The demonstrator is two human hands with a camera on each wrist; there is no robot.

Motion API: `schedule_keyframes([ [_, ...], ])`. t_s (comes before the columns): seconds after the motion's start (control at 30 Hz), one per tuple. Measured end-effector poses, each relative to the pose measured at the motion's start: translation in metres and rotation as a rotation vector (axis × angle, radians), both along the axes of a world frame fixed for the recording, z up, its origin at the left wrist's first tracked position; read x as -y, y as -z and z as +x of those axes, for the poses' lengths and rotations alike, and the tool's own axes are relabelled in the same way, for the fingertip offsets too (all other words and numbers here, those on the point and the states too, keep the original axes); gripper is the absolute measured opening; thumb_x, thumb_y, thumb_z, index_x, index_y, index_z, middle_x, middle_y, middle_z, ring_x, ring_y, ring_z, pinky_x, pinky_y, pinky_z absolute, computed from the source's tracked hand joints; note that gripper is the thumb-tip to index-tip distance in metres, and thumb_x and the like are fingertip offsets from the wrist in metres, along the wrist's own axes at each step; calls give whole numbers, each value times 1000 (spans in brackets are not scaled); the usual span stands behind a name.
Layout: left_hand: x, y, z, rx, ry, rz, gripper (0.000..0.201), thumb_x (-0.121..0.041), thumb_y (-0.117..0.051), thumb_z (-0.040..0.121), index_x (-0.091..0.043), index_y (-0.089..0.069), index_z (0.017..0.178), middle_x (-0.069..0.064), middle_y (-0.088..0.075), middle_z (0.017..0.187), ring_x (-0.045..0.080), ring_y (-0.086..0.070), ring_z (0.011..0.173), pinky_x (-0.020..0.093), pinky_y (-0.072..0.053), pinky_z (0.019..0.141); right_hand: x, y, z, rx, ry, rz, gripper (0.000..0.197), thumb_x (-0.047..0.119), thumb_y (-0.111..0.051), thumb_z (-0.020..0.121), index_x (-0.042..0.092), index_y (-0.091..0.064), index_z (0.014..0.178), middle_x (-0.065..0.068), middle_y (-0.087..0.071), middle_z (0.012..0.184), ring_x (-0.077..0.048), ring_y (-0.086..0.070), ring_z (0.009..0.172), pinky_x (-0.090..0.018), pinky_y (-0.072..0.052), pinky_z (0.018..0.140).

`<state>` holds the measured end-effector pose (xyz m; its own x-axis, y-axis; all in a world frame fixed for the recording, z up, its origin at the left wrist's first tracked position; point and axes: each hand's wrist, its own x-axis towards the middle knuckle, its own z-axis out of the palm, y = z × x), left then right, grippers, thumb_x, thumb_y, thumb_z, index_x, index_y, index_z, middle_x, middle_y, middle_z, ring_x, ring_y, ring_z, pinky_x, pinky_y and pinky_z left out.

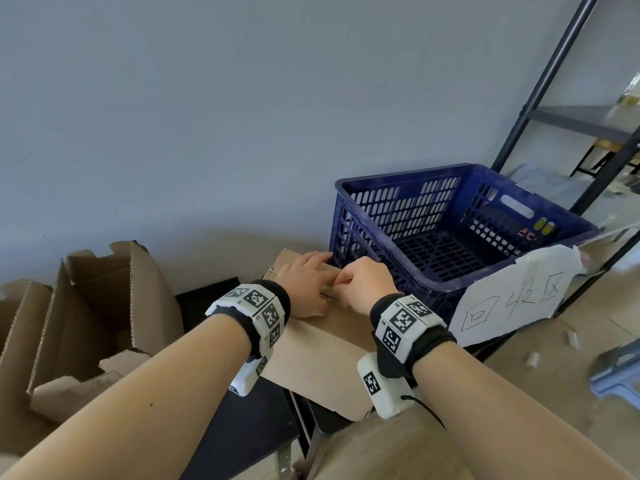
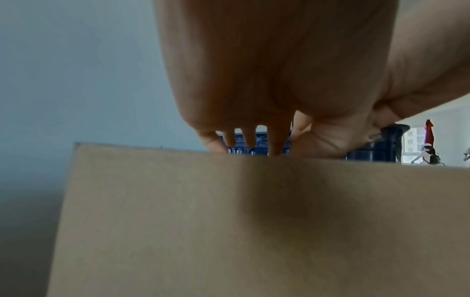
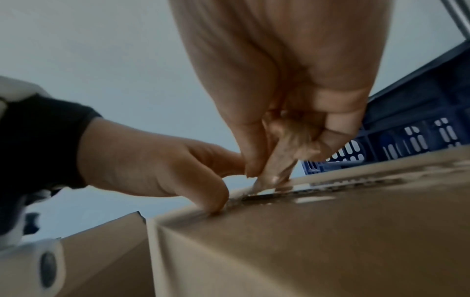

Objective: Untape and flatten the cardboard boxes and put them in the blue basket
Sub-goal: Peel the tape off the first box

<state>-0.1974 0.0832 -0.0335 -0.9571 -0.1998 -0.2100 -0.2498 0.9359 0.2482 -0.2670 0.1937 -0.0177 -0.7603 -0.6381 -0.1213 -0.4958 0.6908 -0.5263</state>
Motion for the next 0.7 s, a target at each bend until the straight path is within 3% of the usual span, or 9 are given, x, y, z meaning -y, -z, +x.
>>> schedule_keyframes([
  [0.07,1,5,-3,55,25,-62,64,-22,-41,92,-36,-14,149,-10,-1,159,14,1,147,45,-12,114,-3,1,-3,22,23,-3,22,30,-71,79,20,-69,60,2,-61,62,-16,-57,67,-22,-43,64],
  [0.13,4,5,-4,103,33,-82,65,-18,-34,94,-30,-6,151,-11,2,159,11,0,146,41,-11,115,-6,1,-5,33,35,20,29,22,-67,78,22,-60,49,5,-58,56,-17,-57,65,-23,-46,63],
  [0.23,4,2,-2,139,34,-89,66,-16,-33,95,-26,-2,152,-11,5,159,10,1,146,39,-10,116,-10,-1,-6,43,35,63,20,13,-59,79,18,-70,64,0,-73,77,-19,-66,80,-23,-52,71],
  [0.33,2,1,-2,144,24,-81,67,-13,-34,94,-25,-2,152,-10,5,159,10,1,146,39,-9,116,-20,-4,-13,98,60,74,15,9,-63,77,6,-76,82,-9,-74,83,-21,-65,69,-32,-58,75],
  [0.4,2,0,-2,141,25,-69,68,-11,-35,93,-25,-3,152,-10,5,159,11,0,147,39,-10,116,-33,-4,-21,139,84,113,19,11,-66,77,1,-75,90,-12,-73,83,-22,-63,66,-33,-59,73],
  [0.47,2,-3,-2,141,25,-63,69,-11,-36,92,-25,-5,152,-9,3,159,12,-2,147,40,-11,116,-46,-2,-27,200,109,137,23,16,-69,78,1,-72,95,-10,-67,79,-18,-57,63,-27,-52,63],
  [0.57,1,-5,-2,144,22,-57,69,-10,-37,92,-25,-6,152,-9,2,159,14,-5,146,41,-11,116,-62,1,-30,274,181,139,12,17,-72,77,9,-64,80,-5,-55,67,-14,-48,55,-21,-41,51],
  [0.7,-1,-5,-1,140,22,-72,69,-10,-39,91,-23,-7,151,-8,0,159,15,-8,146,41,-14,115,-86,-9,-36,362,231,193,27,9,-66,81,8,-52,58,-4,-42,48,-17,-36,46,-22,-33,48],
])
